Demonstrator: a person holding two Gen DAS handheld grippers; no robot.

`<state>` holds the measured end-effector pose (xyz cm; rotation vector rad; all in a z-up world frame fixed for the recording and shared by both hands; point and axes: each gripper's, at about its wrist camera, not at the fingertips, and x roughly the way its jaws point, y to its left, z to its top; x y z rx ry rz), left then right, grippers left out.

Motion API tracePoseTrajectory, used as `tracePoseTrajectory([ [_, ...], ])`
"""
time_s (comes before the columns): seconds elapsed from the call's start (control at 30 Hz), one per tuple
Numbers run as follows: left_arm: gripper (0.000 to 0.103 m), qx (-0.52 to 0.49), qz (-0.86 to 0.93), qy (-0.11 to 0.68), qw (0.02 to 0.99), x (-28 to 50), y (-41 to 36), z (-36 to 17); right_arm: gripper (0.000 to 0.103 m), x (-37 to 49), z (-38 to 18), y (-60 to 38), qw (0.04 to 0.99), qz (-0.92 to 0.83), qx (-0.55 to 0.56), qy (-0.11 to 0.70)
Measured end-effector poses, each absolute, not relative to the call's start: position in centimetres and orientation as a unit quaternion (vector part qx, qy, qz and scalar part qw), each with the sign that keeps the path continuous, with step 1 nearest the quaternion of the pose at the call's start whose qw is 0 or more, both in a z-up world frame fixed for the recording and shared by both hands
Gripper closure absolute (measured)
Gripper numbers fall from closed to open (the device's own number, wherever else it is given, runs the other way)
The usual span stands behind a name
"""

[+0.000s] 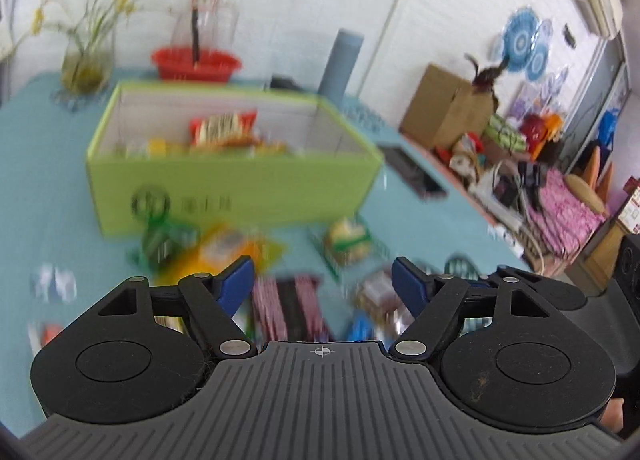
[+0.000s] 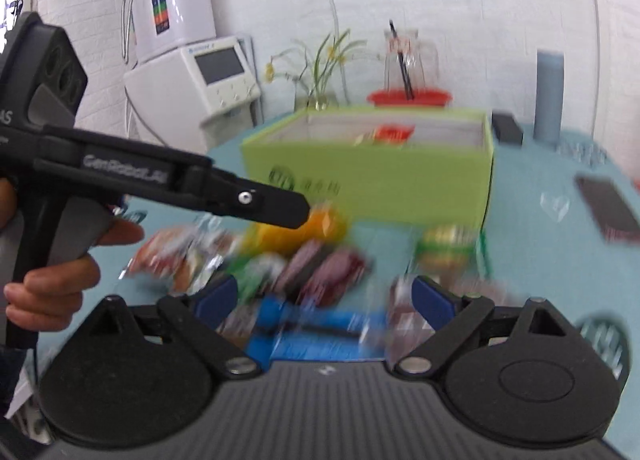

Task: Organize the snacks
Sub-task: 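Grasp the round pastry in clear wrapper with the left tool, then lower the pastry into the green box and open the left tool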

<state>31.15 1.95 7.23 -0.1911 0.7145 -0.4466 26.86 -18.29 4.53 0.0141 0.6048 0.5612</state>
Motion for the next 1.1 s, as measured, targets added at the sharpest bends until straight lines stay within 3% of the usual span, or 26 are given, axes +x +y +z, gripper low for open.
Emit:
tracePoseTrajectory([
  [0.13,0.049,-0.09,-0.217,0.379,0.895,28.8,1.8,4.5,0.01,23.3,2.9,-16.5,0.897,0.315,0.015,0.31],
  [0.33,0.071,-0.051,-0.196,0.398,0.895,27.4,1.5,2.7,0.01,21.7,2.1,-14.3,0.88,0.34,0.022,0.331],
  [0.63,0.076,-0.095,-0.229,0.426,0.87,23.2,2.3,1.6,0.01,20.6,1.4,-14.1,0.88,0.327,0.006,0.344],
  [0.83,0.063,-0.102,-0.204,0.419,0.879,23.7,3.1,2.1,0.01,20.2,1.7,-12.5,0.892,0.317,-0.034,0.321],
  [1.0,0.064,-0.112,-0.208,0.419,0.877,23.4,3.5,1.6,0.01,20.6,0.7,-12.0,0.894,0.302,-0.04,0.328],
  [1.03,0.065,-0.11,-0.21,0.416,0.878,23.3,3.4,1.5,0.014,20.6,0.7,-11.7,0.897,0.298,-0.039,0.325],
  [1.1,0.08,-0.105,-0.221,0.413,0.877,23.1,3.1,1.4,0.027,20.6,0.9,-11.3,0.897,0.302,-0.038,0.321],
])
